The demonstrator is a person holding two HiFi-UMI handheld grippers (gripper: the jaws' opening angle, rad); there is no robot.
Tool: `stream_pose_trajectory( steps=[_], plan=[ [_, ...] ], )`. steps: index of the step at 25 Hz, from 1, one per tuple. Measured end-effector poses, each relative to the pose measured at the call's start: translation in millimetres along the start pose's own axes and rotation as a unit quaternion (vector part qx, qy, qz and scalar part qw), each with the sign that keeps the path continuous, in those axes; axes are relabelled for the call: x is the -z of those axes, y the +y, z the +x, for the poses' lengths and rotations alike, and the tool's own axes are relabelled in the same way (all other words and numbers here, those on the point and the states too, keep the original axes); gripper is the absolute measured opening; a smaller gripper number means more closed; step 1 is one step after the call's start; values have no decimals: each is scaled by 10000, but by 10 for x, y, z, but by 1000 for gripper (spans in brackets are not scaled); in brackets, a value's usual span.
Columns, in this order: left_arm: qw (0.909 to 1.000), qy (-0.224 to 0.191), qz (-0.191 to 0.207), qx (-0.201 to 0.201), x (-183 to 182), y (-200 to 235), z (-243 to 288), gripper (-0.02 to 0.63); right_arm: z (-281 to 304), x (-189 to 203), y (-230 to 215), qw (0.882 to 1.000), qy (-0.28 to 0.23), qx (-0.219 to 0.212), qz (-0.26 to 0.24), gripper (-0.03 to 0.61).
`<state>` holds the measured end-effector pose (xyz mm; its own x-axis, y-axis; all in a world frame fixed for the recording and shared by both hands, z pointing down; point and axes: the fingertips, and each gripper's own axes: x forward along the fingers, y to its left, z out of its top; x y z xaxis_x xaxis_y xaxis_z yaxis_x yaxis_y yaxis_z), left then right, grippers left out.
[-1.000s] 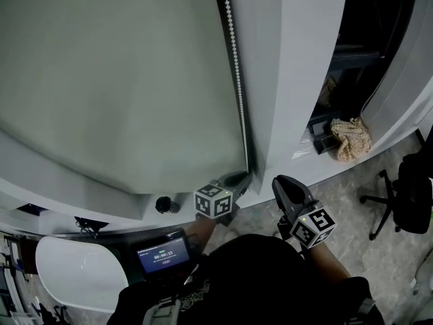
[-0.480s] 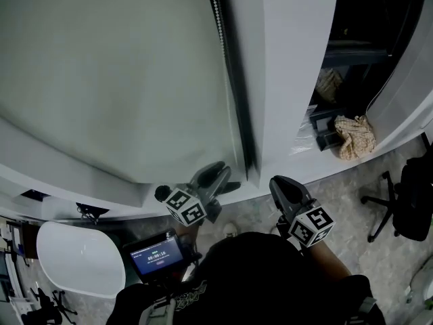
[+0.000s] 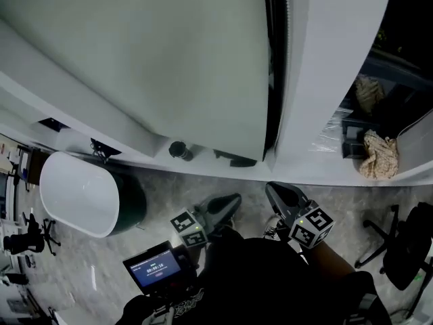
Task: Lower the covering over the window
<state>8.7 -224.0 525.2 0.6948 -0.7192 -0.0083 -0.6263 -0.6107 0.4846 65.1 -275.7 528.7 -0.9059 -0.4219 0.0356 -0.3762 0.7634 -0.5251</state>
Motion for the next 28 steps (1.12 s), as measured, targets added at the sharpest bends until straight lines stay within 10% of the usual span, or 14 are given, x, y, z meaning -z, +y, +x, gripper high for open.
stream_pose_trajectory(
  steps=[14, 28],
  plan=[
    [9942, 619, 552, 680, 472, -877, -1483, -5, 633, 907, 2174, 9632, 629, -2455, 898, 8],
    [9776, 839, 539, 1854, 793, -1711, -2887, -2, 425, 1812, 3667, 9857, 523, -1585, 249, 8]
  ],
)
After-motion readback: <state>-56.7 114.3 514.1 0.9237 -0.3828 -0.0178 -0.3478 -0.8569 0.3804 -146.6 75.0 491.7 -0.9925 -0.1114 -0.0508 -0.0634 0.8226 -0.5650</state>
